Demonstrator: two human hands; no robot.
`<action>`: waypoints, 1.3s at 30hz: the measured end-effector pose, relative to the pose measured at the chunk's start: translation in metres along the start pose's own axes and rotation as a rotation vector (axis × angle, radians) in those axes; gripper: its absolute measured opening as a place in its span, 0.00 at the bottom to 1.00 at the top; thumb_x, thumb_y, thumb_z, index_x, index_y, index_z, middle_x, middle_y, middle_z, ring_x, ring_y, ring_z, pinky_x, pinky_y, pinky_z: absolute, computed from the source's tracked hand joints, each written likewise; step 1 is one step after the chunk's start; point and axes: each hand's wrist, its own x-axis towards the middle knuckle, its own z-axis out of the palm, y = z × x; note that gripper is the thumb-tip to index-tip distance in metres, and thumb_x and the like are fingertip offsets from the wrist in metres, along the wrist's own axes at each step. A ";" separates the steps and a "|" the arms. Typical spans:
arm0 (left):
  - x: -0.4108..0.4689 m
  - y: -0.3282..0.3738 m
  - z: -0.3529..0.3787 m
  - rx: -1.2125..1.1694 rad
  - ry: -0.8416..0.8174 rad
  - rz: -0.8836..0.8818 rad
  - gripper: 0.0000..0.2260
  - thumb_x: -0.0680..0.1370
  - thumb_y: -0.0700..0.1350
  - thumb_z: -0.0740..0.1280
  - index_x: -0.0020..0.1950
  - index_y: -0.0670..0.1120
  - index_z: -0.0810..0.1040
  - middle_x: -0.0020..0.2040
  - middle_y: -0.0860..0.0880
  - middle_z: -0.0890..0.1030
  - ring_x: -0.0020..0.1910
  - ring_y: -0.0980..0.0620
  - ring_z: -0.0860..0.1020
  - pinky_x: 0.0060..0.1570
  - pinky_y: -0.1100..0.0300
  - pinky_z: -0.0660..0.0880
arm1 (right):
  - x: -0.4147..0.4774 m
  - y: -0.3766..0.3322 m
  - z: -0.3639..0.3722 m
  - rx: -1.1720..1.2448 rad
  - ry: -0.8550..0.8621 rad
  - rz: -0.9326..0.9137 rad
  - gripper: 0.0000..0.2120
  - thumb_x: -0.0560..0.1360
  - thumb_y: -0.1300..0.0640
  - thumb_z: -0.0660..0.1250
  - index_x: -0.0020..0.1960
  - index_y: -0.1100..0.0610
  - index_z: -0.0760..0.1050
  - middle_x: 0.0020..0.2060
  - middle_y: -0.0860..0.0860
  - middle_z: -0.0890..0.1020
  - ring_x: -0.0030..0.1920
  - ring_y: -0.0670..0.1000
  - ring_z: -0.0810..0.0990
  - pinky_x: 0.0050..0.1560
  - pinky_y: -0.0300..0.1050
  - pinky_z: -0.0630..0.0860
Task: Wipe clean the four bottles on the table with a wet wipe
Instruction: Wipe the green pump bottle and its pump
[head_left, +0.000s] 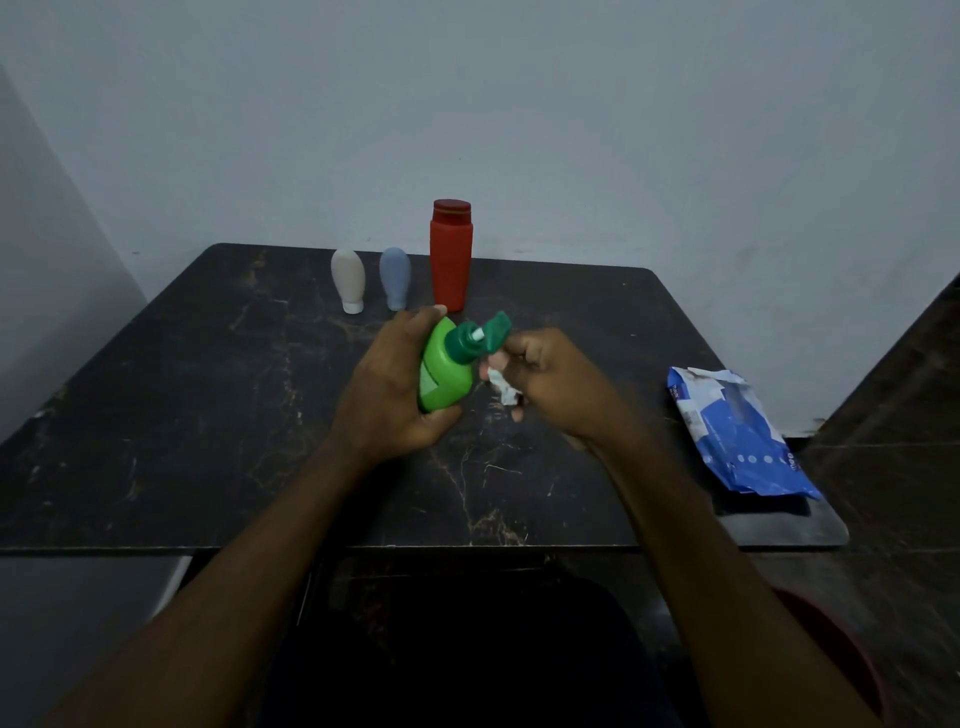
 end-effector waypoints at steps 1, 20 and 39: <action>0.000 0.001 0.000 0.005 -0.009 0.012 0.39 0.67 0.49 0.75 0.75 0.40 0.65 0.65 0.41 0.75 0.62 0.43 0.76 0.61 0.49 0.76 | -0.001 0.004 0.001 0.017 0.019 0.016 0.10 0.83 0.62 0.61 0.48 0.60 0.79 0.37 0.48 0.82 0.31 0.46 0.76 0.29 0.43 0.75; 0.011 -0.022 0.001 -1.003 0.706 -0.959 0.41 0.70 0.53 0.81 0.76 0.58 0.61 0.64 0.41 0.78 0.57 0.37 0.82 0.54 0.34 0.81 | -0.039 0.057 0.033 0.453 0.393 0.221 0.08 0.77 0.67 0.69 0.52 0.58 0.82 0.46 0.57 0.86 0.45 0.53 0.86 0.43 0.41 0.82; -0.007 -0.018 0.020 -1.614 0.467 -1.326 0.42 0.65 0.56 0.82 0.73 0.40 0.70 0.65 0.33 0.80 0.59 0.34 0.83 0.56 0.33 0.79 | -0.021 0.027 0.054 0.384 0.472 -0.059 0.06 0.76 0.64 0.71 0.50 0.56 0.83 0.46 0.52 0.86 0.47 0.52 0.86 0.41 0.47 0.83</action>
